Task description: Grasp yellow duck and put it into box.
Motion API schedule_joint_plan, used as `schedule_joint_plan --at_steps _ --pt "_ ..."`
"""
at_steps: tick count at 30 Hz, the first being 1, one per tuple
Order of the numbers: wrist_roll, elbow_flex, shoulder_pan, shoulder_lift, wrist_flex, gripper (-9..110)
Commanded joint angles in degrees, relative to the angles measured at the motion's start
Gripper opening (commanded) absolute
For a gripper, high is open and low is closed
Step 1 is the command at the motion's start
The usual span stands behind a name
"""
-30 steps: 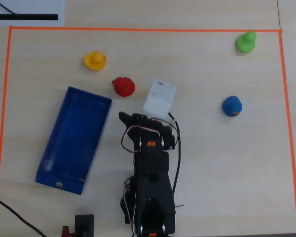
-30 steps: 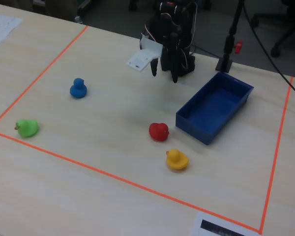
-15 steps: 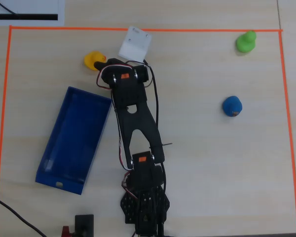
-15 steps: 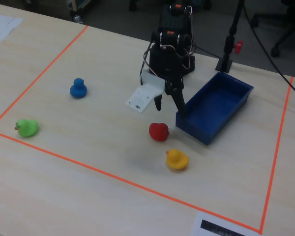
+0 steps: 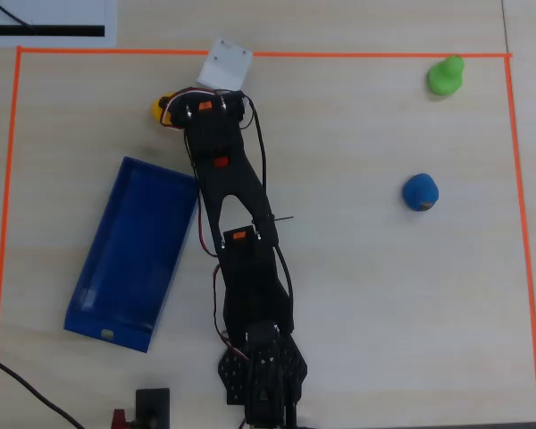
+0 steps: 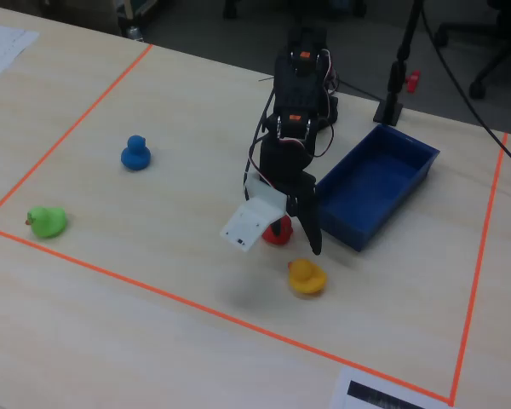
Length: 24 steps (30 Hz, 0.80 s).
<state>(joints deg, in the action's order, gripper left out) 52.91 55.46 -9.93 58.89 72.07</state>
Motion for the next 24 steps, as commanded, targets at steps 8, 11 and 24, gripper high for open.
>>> schedule_joint_plan --at_steps 8,11,24 --pt "-3.87 -11.43 -3.34 -7.21 -3.16 42" --pt "-4.57 -12.22 -3.6 -8.96 -4.22 42" --pt "-6.77 -14.41 -3.25 -13.62 -7.38 0"
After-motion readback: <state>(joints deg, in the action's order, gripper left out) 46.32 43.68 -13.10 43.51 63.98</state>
